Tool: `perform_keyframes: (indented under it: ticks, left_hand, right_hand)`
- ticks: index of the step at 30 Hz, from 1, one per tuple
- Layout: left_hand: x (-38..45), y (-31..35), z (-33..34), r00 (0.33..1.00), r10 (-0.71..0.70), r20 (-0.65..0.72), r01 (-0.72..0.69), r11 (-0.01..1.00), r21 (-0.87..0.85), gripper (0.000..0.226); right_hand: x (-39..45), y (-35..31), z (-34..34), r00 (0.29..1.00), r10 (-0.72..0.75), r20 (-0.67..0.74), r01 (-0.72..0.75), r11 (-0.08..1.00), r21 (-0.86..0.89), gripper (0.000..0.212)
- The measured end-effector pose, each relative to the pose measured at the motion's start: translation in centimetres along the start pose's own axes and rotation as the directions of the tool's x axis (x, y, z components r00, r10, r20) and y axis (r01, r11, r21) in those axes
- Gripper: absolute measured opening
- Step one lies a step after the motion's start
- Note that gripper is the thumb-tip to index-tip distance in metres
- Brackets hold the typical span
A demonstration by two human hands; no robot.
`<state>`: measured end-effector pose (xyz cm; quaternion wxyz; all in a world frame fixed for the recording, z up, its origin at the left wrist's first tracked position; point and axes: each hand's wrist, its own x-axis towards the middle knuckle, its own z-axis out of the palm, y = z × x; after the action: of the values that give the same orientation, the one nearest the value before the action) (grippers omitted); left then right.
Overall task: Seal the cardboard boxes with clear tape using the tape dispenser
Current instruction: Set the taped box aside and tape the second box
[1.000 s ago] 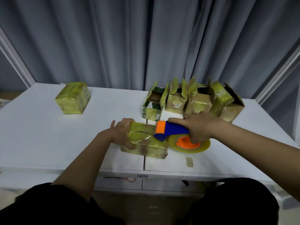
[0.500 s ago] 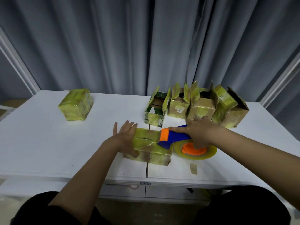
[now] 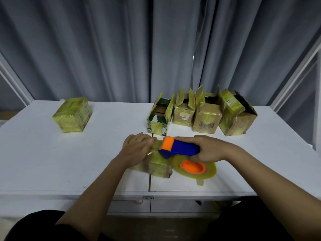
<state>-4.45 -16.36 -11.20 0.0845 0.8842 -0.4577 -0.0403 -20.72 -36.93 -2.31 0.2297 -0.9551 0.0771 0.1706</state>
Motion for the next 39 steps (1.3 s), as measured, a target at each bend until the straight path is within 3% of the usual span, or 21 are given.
perform_keyframes:
  ticks: [2, 4, 8, 12, 18, 23, 26, 33, 39]
  left_hand:
    - [0.5, -0.9, -0.4, 0.998, -0.052, 0.029, 0.055, 0.993, -0.108, 0.053]
    - [1.1, -1.8, -0.9, 0.997, -0.056, 0.058, 0.063, 0.991, -0.119, 0.043]
    - [2.6, -1.9, -1.1, 0.984, -0.088, 0.154, 0.105, 0.989, -0.102, 0.040]
    - [2.7, -0.9, 0.2, 0.990, -0.134, 0.034, 0.137, 0.979, -0.150, 0.046]
    - [2.2, -0.9, 0.8, 0.987, -0.132, -0.091, 0.126, 0.990, -0.069, 0.057]
    - [2.3, -0.9, 1.2, 0.977, -0.144, -0.156, 0.132, 0.988, -0.086, 0.072]
    - [2.4, -0.8, 1.3, 0.978, -0.142, -0.155, 0.127, 0.987, -0.104, 0.074]
    - [2.2, -1.1, 1.2, 0.981, -0.109, -0.158, 0.103, 0.994, -0.046, 0.082]
    - [2.2, -1.2, 1.2, 0.979, -0.104, -0.175, 0.098, 0.994, -0.045, 0.082]
  right_hand:
    - [0.1, -0.3, 0.6, 1.000, -0.031, -0.004, 0.031, 0.998, 0.053, 0.075]
    - [0.5, -0.7, 1.0, 0.999, -0.026, 0.029, 0.019, 0.974, 0.228, 0.068]
    - [1.3, -0.7, 2.2, 0.998, -0.021, 0.059, -0.015, 0.837, 0.547, 0.041]
    - [1.0, -0.6, 3.3, 0.997, -0.011, 0.073, -0.044, 0.704, 0.709, 0.041]
    - [0.7, -1.6, 4.2, 0.999, 0.032, -0.043, 0.001, 0.794, 0.609, 0.046]
    - [-1.3, -1.8, 4.7, 0.992, 0.107, -0.068, -0.049, 0.820, 0.570, 0.048]
    - [-3.1, -1.1, 5.3, 0.989, 0.121, -0.085, -0.060, 0.854, 0.517, 0.049]
    - [-3.5, -0.6, 5.4, 0.985, 0.139, -0.102, -0.042, 0.767, 0.640, 0.035]
    - [-4.0, -0.8, 3.9, 0.987, 0.133, -0.089, -0.077, 0.882, 0.465, 0.038]
